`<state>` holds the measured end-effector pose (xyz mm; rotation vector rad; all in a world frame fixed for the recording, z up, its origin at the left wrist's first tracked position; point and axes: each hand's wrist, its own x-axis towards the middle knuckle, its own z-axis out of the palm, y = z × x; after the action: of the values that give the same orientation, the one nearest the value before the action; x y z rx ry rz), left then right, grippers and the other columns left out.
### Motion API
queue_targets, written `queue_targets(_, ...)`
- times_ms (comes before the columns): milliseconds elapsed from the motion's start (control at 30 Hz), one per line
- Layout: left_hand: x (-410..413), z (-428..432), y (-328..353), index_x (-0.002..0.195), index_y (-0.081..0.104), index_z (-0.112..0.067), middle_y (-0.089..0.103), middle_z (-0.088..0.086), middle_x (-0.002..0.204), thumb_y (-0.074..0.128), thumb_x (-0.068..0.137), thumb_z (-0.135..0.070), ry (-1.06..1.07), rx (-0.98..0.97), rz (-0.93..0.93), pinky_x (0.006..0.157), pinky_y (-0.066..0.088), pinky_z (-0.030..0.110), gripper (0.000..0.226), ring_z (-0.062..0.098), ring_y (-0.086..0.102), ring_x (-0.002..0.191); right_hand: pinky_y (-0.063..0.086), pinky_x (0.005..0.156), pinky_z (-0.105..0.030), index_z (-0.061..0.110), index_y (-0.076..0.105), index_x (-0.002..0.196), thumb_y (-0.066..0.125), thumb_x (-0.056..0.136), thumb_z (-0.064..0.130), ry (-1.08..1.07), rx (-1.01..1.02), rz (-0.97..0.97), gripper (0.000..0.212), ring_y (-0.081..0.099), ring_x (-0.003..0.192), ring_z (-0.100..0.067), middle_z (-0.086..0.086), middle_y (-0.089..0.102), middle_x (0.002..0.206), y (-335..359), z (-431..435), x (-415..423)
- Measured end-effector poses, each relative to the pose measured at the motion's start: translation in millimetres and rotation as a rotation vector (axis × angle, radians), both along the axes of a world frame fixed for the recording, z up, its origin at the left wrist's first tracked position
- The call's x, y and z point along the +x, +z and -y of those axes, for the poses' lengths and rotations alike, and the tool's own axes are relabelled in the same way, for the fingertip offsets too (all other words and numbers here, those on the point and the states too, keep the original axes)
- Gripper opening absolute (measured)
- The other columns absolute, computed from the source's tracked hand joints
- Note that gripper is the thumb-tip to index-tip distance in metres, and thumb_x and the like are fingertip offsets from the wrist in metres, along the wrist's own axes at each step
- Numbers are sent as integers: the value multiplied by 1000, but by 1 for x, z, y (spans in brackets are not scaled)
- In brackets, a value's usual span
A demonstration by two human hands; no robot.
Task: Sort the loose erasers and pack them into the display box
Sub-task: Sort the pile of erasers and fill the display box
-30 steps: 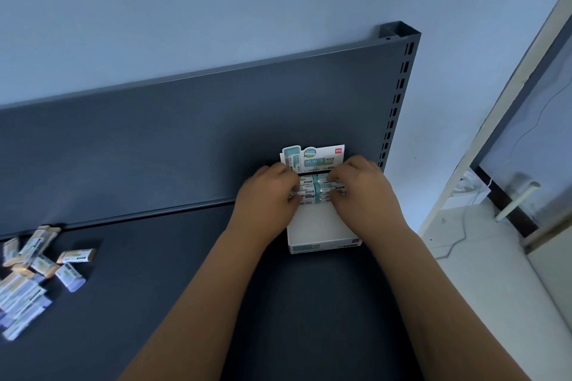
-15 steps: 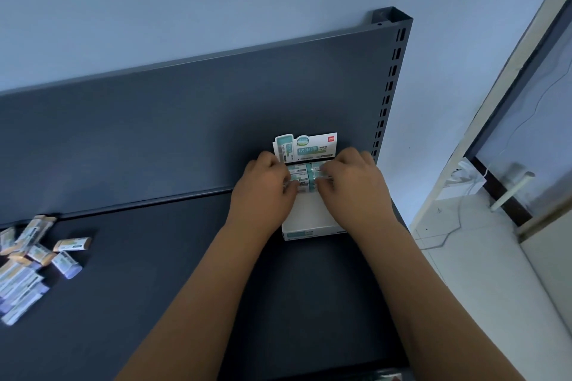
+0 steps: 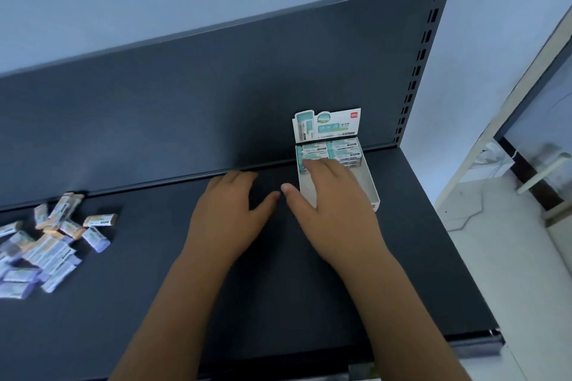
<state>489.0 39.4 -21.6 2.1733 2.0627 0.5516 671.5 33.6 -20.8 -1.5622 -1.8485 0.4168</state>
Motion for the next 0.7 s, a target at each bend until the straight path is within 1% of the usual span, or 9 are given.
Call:
queue_targets(100, -16, 3, 3, 129, 62, -19, 64, -1, 126, 53, 90, -59, 2, 37, 31, 90, 44, 31, 56, 21, 53, 120, 40, 106, -32, 15, 55, 134, 50, 96, 52, 14, 59, 75, 53, 49, 124, -19, -1, 58, 130, 0, 5, -23)
queue_targets(167, -26, 4, 3, 127, 64, -17, 65, 0, 123, 53, 91, -59, 4, 55, 15, 90, 46, 33, 56, 22, 54, 117, 42, 107, -37, 13, 56, 133, 49, 97, 49, 17, 101, 133, 51, 50, 125, -23, -4, 58, 129, 1, 8, -38)
queue_targets(267, -68, 10, 2, 120, 67, -15, 67, 3, 117, 53, 90, -57, 25, 75, 10, 87, 48, 36, 54, 26, 56, 110, 42, 107, -40, 12, 57, 132, 48, 97, 46, 32, 124, 182, 50, 49, 129, -26, -6, 59, 128, -1, 19, -90)
queue_targets(367, -130, 20, 3, 113, 69, -16, 68, 2, 110, 53, 88, -53, 16, 113, 2, 85, 49, 38, 48, 28, 59, 103, 43, 106, -41, 13, 56, 132, 43, 98, 48, 31, 101, 173, 51, 48, 130, -25, -6, 59, 129, -6, 31, -153)
queue_targets(467, -205, 31, 5, 113, 69, -18, 67, 0, 110, 48, 86, -50, -11, 124, 26, 86, 49, 41, 46, 26, 59, 101, 45, 103, -40, 13, 56, 133, 39, 101, 48, 52, 95, 171, 50, 50, 126, -24, -6, 60, 127, -9, 40, -230)
queue_targets(600, -304, 49, 3, 112, 70, -16, 69, 3, 110, 44, 83, -48, 14, 128, 48, 88, 49, 42, 50, 29, 60, 102, 49, 93, -37, 15, 59, 126, 43, 100, 46, 66, 95, 116, 44, 54, 114, -21, -2, 62, 118, -10, 52, -329)
queue_targets(700, -369, 67, -2, 107, 71, -17, 68, 2, 104, 48, 83, -45, 28, 103, 60, 85, 49, 43, 43, 29, 59, 98, 49, 91, -36, 18, 59, 124, 45, 99, 46, 104, 59, 155, 40, 53, 111, -19, 0, 60, 117, -13, 61, -386)
